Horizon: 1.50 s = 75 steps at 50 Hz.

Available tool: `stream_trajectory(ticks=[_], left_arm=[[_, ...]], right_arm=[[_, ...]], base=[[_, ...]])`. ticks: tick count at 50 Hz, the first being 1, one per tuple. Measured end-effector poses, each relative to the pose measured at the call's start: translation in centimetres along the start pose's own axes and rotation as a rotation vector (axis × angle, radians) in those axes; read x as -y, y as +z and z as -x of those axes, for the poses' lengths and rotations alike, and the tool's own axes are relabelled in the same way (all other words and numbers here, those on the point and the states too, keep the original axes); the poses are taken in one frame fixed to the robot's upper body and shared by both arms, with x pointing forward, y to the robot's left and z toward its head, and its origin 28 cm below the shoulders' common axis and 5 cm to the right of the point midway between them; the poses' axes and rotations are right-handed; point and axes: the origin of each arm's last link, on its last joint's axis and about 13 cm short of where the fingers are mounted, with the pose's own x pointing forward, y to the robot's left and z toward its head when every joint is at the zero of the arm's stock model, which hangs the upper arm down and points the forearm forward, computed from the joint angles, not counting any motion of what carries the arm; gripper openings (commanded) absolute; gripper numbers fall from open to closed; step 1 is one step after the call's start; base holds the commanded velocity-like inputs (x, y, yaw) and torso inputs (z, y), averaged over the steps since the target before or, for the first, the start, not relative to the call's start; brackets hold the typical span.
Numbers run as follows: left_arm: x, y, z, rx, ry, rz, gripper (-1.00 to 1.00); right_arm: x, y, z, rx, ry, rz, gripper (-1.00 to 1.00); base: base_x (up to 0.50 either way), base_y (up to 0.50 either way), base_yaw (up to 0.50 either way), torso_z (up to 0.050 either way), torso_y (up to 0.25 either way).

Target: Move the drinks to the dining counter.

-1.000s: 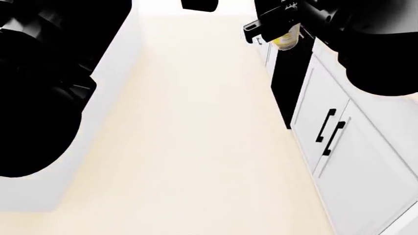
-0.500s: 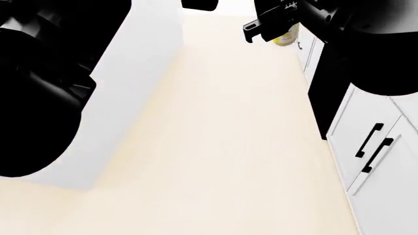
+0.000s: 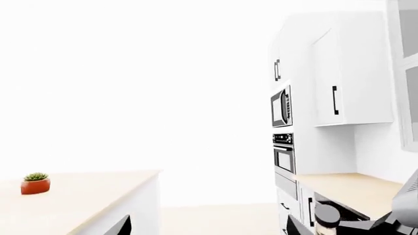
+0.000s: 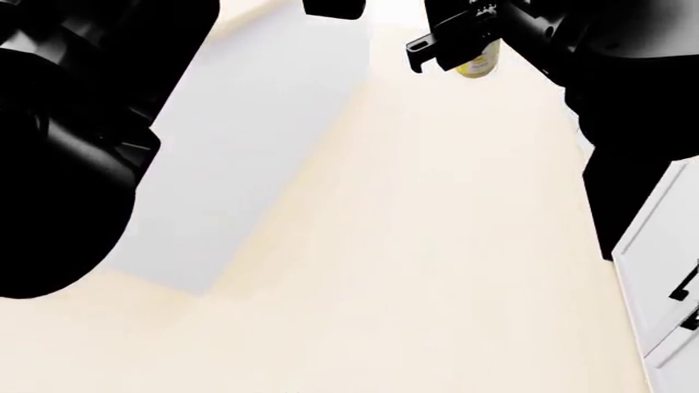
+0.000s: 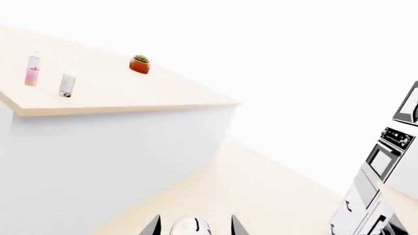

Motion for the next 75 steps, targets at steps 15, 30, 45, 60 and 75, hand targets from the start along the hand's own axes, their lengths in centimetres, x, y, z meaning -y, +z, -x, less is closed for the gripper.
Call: stream_trajectory(ticks=[15,30,45,60,75], left_arm=[[0.01,-0.01,-0.06,0.000,0.000,-0.001,1.00],[-0.05,0.05,-0.05,0.003,0.001,-0.002,1.00],[-0.05,0.05,0.02,0.002,0.002,-0.002,1.00],[-0.11,-0.03,-0.11,-0.002,0.005,-0.002,1.00],[-0.14,-0.06,-0.13,-0.005,0.002,0.000,1.00]], right_arm=[[0.06,0.02,-0.02,0.001,-0.001,0.000,-1.00],[0.02,0.04,-0.04,0.002,-0.001,0.001,-1.00],[-0.02,0.11,0.08,0.004,-0.001,0.000,-1.00],[0.04,0.15,0.04,0.006,0.000,-0.004,-1.00],[-0.17,-0.10,-0.01,-0.003,0.020,-0.027,-1.00]], base=[[0.00,-0.01,0.50,0.000,0.001],[0.00,-0.01,0.50,0.000,0.000],[0.00,-0.01,0.50,0.000,0.000],[0.00,0.00,0.50,0.000,0.001],[0.00,0.00,0.20,0.001,0.000]])
